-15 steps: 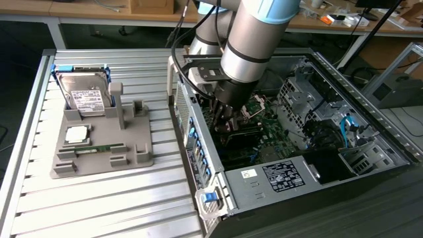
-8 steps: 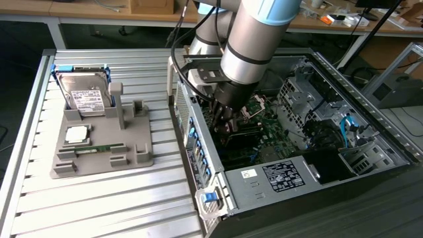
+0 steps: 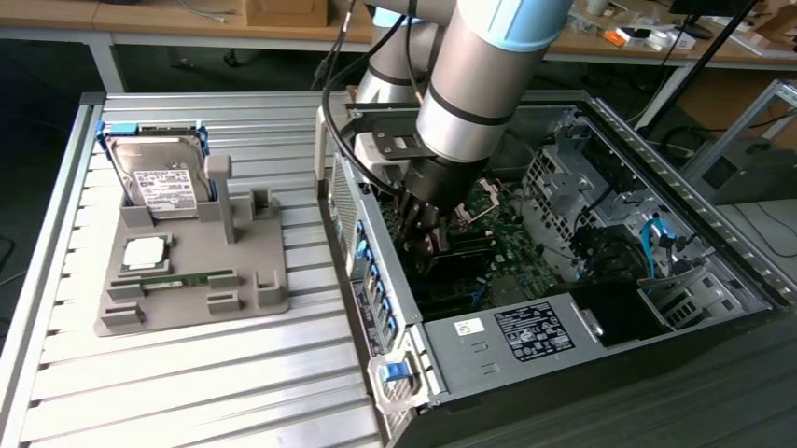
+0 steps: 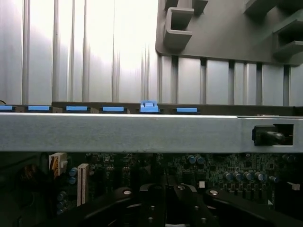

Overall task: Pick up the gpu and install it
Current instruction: 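Press down on the gpu until it lock into place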

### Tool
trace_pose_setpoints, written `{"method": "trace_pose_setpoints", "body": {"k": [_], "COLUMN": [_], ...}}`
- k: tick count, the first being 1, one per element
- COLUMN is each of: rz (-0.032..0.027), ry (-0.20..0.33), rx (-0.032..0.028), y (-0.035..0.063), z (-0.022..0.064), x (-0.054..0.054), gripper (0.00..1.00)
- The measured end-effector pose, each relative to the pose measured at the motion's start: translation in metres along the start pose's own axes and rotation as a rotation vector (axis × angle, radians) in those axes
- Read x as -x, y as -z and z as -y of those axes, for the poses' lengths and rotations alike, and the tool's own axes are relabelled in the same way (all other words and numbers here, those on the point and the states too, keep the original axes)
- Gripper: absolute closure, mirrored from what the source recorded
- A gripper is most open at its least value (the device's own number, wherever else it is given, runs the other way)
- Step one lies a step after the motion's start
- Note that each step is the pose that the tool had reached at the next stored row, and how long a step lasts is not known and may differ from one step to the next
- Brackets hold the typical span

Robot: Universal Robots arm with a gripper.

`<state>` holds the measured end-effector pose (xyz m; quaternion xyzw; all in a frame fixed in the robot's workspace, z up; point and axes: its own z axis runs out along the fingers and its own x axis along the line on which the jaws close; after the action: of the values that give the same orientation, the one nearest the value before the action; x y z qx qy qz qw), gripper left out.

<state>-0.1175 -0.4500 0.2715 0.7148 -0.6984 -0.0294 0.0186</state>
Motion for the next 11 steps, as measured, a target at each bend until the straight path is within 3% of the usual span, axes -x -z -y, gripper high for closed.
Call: {"method": "trace_pose_setpoints", "body": {"k": [11], "rz": [0.0006], "ry": [0.004], "rx": [0.0001], "y": [0.0007], "z": [0.0], "x": [-0.0002], "gripper": [0.9]}}
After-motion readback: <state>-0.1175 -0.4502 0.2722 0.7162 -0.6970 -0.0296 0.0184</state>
